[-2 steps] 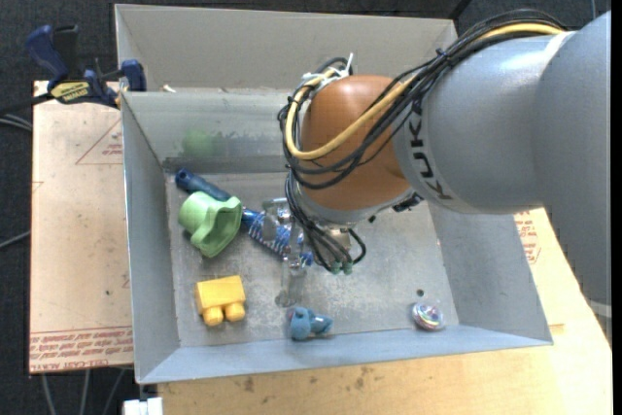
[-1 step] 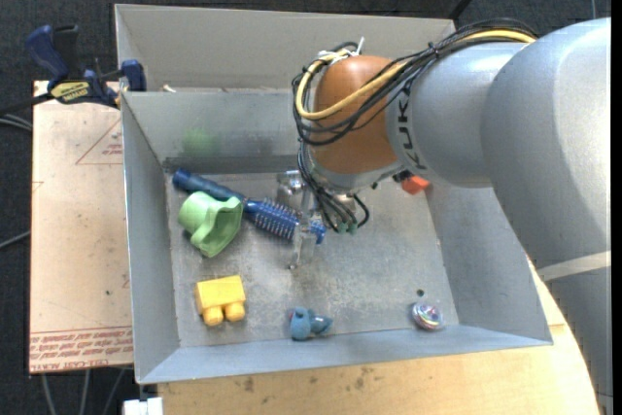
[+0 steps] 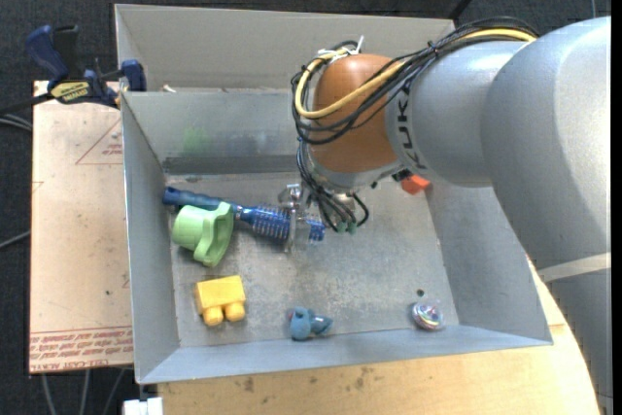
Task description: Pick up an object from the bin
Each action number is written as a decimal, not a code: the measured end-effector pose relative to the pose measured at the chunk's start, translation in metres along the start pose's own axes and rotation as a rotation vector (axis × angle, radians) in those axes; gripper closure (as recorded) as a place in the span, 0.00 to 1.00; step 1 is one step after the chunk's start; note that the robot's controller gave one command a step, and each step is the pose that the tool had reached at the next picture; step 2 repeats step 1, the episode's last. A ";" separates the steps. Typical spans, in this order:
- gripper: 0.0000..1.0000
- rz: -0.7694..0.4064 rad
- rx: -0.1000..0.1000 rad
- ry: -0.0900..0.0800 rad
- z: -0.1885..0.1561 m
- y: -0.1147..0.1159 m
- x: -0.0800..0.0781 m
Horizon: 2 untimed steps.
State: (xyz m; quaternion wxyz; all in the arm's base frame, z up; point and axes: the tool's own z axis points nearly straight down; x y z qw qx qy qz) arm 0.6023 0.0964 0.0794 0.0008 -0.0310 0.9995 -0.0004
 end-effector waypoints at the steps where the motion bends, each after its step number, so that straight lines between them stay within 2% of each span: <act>1: 1.00 -0.043 -0.002 -0.007 -0.168 0.023 0.022; 2: 1.00 -0.043 -0.002 -0.007 -0.168 0.023 0.022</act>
Offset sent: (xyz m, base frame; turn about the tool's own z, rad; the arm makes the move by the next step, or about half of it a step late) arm -0.0246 0.0211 0.1635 -0.0413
